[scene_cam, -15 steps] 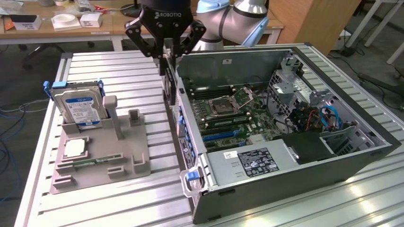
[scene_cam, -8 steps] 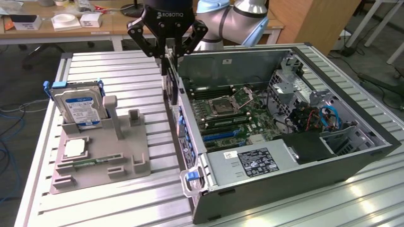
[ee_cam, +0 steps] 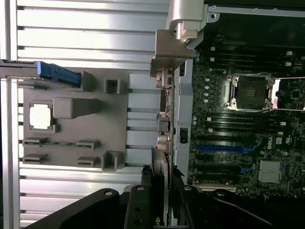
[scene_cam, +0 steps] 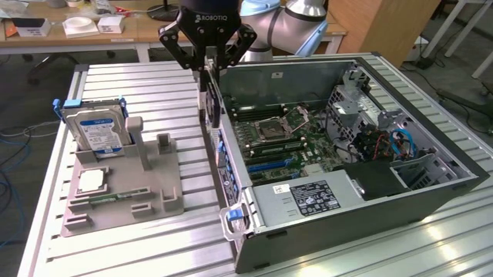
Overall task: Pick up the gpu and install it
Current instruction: 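Pick up the gpu and move the gpu toward the slot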
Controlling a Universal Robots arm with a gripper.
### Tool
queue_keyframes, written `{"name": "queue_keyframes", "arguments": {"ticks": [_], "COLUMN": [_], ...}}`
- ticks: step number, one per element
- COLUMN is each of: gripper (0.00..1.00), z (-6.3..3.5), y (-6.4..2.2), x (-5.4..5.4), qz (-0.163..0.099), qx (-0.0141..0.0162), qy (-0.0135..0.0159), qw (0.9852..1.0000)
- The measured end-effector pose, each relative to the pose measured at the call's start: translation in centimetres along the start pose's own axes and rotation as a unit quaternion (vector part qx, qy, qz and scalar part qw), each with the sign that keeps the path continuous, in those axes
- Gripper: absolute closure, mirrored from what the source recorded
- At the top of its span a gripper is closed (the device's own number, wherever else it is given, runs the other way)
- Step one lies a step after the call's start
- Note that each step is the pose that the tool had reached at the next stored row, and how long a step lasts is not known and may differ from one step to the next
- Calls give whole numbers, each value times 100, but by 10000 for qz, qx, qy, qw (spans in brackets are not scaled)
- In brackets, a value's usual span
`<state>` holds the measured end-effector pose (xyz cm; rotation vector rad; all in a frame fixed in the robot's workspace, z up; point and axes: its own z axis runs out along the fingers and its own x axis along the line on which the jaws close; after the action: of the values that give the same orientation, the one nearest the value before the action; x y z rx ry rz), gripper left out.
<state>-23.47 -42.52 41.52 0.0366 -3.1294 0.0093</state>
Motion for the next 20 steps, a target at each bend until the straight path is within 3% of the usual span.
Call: {"name": "queue_keyframes", "arguments": {"ticks": [20], "gripper": [74], "z": [-1], "y": [-3], "x": [-114], "qz": [0], "qx": [0], "qy": [0], "qw": [10000]}}
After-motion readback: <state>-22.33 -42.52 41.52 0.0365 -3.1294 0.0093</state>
